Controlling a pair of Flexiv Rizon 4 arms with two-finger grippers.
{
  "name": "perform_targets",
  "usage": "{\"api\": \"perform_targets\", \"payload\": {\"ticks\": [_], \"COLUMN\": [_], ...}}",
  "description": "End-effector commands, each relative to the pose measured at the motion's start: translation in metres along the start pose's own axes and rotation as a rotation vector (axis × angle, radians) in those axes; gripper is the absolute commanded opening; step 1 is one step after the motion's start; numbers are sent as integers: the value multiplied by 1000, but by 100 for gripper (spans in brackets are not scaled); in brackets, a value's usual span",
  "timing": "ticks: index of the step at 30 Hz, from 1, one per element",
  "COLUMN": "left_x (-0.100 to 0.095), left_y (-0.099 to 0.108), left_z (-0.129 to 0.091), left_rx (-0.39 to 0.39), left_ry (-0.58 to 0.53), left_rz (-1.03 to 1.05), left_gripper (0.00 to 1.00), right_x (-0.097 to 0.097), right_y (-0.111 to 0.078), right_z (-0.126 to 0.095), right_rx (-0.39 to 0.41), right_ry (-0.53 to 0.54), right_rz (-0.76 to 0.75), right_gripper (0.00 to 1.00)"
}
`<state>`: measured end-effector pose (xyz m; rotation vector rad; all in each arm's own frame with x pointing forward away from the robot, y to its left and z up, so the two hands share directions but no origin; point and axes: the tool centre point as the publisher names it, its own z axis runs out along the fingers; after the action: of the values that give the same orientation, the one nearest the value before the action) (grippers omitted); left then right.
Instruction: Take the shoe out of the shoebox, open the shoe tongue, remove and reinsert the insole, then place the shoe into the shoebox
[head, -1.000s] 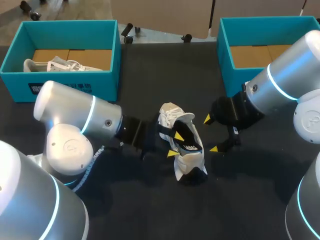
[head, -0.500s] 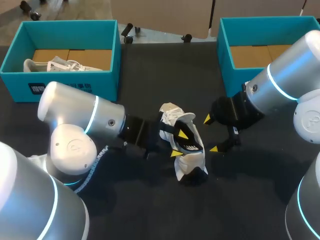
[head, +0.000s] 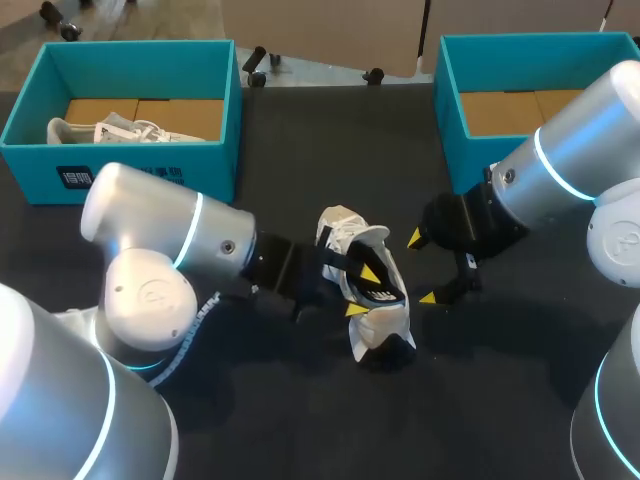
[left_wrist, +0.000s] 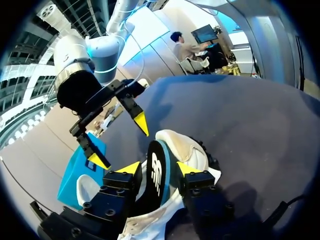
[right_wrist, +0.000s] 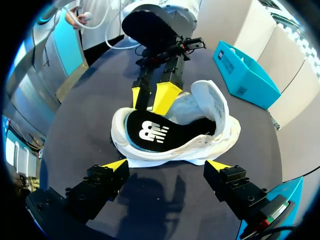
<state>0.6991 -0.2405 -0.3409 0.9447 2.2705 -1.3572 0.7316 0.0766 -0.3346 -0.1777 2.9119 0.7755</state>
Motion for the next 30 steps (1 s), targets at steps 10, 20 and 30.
{"api": "perform_targets", "payload": {"ticks": [10,20,30], "left_x": [-1,2,4], "left_y": [4,3,16], "left_z": [19,6,3], "left_rx": [-16,-10,-17], "left_ry": [40,51,60], "left_rz": [3,33,60], "left_gripper": [17,0,0], "right_x": [1,1,1], "right_y": [0,0,0], "right_z": [0,0,0], "right_rx": [0,0,0], "right_ry": [-2,-2,-2], "right_rz": [0,0,0], "right_gripper": [100,100,100]}}
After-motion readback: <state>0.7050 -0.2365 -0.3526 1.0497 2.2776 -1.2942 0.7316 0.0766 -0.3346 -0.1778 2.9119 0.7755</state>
